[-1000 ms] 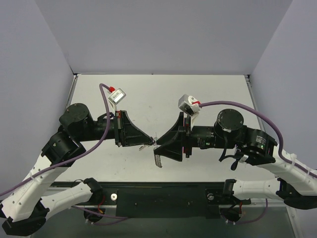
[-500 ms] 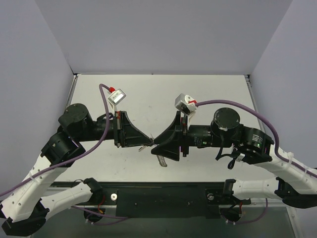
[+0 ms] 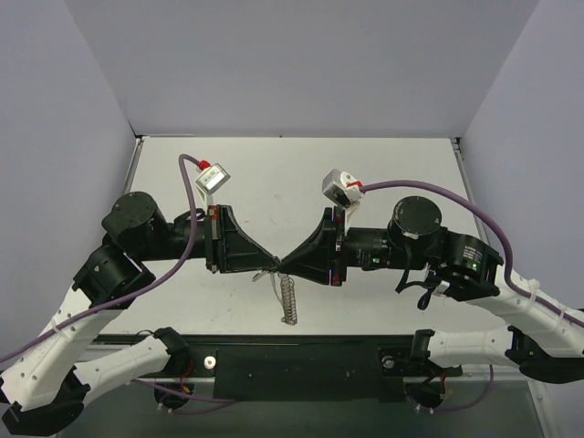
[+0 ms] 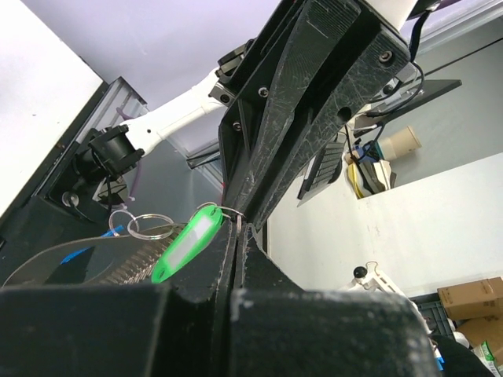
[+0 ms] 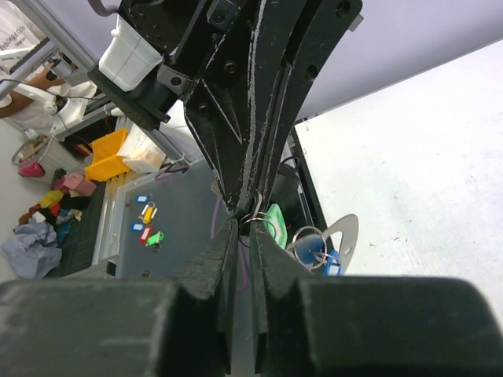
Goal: Remove the keys from the keyring
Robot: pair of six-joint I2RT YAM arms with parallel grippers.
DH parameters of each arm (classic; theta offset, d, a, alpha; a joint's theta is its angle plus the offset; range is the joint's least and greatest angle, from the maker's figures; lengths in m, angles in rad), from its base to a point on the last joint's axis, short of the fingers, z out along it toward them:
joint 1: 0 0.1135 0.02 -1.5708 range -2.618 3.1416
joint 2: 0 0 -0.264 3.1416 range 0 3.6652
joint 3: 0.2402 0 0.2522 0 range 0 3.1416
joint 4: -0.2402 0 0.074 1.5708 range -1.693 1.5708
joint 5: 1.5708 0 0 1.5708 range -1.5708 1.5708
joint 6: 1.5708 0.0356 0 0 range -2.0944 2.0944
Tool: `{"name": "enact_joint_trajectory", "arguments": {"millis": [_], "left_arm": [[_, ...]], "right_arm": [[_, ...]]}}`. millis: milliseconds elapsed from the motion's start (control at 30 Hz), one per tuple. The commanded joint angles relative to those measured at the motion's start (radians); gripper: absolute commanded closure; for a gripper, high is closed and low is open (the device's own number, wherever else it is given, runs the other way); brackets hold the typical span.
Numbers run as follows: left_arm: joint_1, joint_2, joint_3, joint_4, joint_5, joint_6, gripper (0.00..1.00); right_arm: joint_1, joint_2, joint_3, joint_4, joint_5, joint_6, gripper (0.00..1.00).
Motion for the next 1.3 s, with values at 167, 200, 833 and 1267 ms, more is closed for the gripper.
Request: {"name": "enact_joint_trajectory", "arguments": {"millis": [167, 200, 833, 1267], "left_arm": [[-0.005, -0.004, 0.056, 0.125, 0.003, -0.044, 1.0], [-0.007, -0.002, 0.058, 0.116, 0.003, -0.038, 1.0], [-0.003, 0.049, 0.09, -0.08, -0.09, 0.037, 1.0], [-0.003, 0.072, 0.216, -0.382, -0.228, 0.245, 1.0]], "right_arm": [[0.001, -0.008, -0.014, 0.051, -0.056, 0.009, 1.0], [0.001, -0.011, -0.014, 0.054, -0.066, 0.011, 1.0], [0.001, -0.106, -0.069, 0.084, -0.229, 0.049, 1.0], [-0.045, -0.131, -0.034, 0.076, -0.284, 0.046, 1.0]]}}
